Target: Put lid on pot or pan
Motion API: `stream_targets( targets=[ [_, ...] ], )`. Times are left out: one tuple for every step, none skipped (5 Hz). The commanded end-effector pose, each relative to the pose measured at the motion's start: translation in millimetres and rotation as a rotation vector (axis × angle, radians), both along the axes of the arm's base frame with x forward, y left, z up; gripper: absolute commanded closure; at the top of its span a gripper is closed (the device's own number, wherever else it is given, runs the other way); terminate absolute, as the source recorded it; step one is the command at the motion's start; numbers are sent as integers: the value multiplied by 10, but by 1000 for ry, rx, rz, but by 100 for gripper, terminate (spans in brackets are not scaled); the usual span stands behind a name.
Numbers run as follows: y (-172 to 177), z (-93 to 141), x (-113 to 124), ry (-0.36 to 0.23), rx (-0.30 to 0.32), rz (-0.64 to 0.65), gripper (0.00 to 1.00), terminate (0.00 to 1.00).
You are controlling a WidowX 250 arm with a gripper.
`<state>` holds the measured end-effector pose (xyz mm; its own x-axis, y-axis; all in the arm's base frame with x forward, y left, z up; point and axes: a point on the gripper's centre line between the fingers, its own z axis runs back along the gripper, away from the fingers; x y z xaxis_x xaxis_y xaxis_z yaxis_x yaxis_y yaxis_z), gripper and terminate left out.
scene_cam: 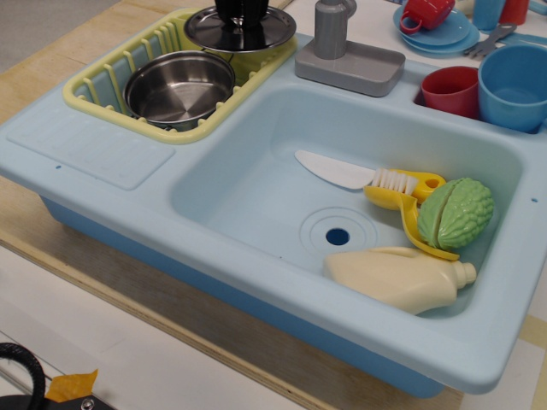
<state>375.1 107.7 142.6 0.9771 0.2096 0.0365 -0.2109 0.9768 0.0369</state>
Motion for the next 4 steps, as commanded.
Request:
stream_targets(
  targets=[
    [109,384,-365,-75,49,110,100,0],
    [97,303,-559,-98,38,163,100,0],
    [145,168,-679,-114,21,208,100,0],
    [195,121,-639,-127,24,188,100,0]
  ],
)
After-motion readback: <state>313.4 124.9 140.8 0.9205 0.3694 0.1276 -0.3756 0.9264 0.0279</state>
